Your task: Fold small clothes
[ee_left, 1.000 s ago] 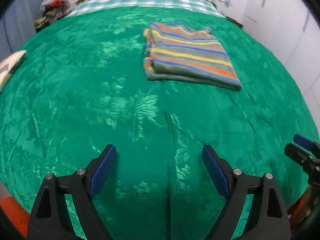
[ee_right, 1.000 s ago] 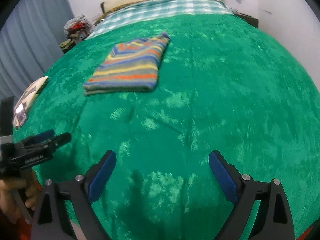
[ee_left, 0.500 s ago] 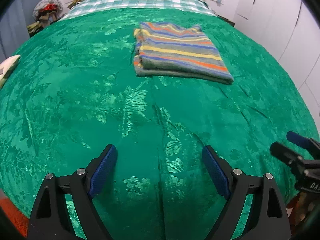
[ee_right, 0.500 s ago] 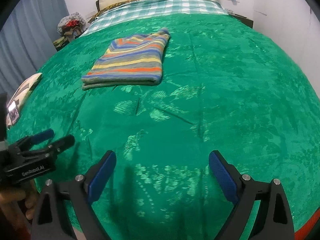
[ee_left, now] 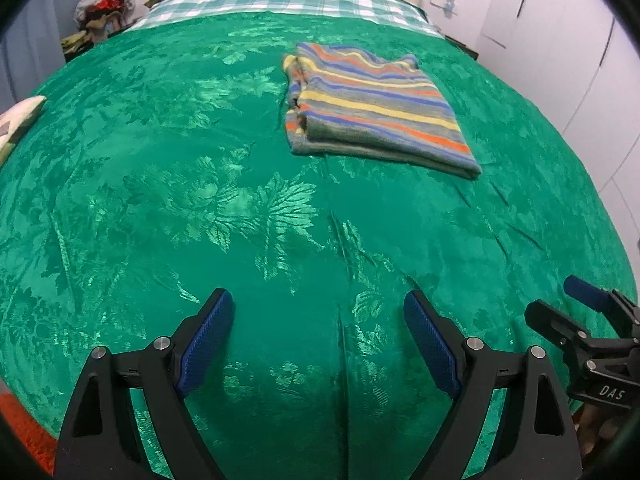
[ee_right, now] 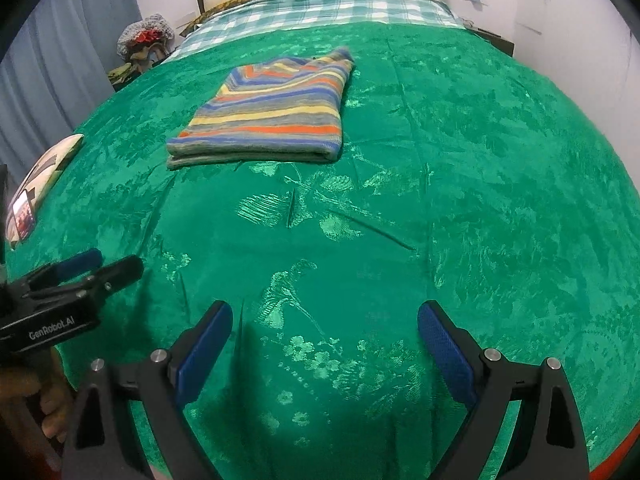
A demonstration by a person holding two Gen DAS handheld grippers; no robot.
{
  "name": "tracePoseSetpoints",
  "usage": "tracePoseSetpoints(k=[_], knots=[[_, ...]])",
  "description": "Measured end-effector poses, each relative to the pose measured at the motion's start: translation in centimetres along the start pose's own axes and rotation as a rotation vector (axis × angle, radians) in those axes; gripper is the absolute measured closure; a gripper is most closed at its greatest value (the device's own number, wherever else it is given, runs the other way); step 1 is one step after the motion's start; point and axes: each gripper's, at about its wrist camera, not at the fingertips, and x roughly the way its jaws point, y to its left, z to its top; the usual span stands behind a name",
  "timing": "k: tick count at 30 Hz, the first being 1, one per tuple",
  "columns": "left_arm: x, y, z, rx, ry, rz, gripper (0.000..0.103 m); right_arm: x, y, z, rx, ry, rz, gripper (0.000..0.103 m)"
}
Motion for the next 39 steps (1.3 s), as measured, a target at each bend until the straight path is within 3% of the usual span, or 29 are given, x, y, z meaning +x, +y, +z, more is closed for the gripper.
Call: tracePoseSetpoints(k=[22,39], knots=[[-0.1,0.4,-0.3,0.01,0.002,0.008,0.014,0.5,1.2,0.4,-0.019,-0.002,0.0,0.01],[0.3,0.3,-0.5,0.023,0.02,0.02,0.013,0.8,0.1,-0.1,0.02,0.001,0.021,0.01]])
